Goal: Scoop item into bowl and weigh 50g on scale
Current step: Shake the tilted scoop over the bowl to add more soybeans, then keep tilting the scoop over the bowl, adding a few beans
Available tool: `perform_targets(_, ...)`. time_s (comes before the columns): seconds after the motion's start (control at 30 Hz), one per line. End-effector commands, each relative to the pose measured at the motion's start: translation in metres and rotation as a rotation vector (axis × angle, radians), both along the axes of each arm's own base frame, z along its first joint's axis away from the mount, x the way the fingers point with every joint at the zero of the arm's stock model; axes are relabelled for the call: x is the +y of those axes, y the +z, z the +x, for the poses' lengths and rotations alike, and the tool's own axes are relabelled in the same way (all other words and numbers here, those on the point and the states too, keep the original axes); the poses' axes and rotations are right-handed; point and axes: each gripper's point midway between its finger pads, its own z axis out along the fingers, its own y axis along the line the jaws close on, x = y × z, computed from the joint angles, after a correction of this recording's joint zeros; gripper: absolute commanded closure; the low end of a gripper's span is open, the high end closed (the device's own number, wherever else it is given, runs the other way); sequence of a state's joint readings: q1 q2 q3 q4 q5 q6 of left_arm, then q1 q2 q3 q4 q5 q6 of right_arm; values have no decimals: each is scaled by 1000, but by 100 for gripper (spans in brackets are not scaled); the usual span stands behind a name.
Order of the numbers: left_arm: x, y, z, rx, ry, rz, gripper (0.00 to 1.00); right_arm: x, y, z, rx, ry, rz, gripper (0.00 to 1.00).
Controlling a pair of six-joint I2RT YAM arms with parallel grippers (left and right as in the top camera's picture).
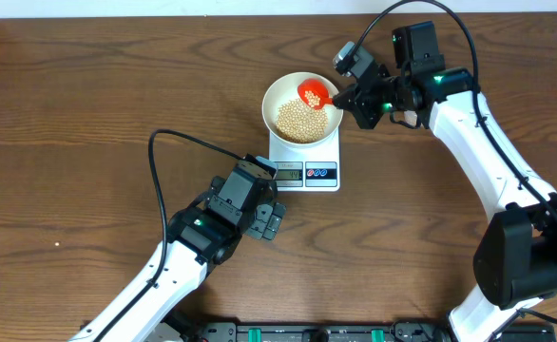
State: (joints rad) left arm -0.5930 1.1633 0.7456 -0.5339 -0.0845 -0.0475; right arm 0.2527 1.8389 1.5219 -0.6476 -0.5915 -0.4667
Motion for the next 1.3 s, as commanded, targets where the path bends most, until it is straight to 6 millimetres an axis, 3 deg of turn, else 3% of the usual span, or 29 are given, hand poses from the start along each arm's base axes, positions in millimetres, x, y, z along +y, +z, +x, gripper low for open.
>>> perform_targets(0.0,0,-3,-1,5,-13,14,4,4,14,-1,18,-22,62,99)
perform_targets(0.33,0,-3,-1,5,-13,14,4,2,22,4,86,-87,154,99)
perform_targets(1.03,0,-3,-1,5,-13,14,4,-2,22,6,81,-93,152,99)
perform_targets(1.27,0,-3,-1,5,-13,14,4,11,18,-7,40,5,108,99)
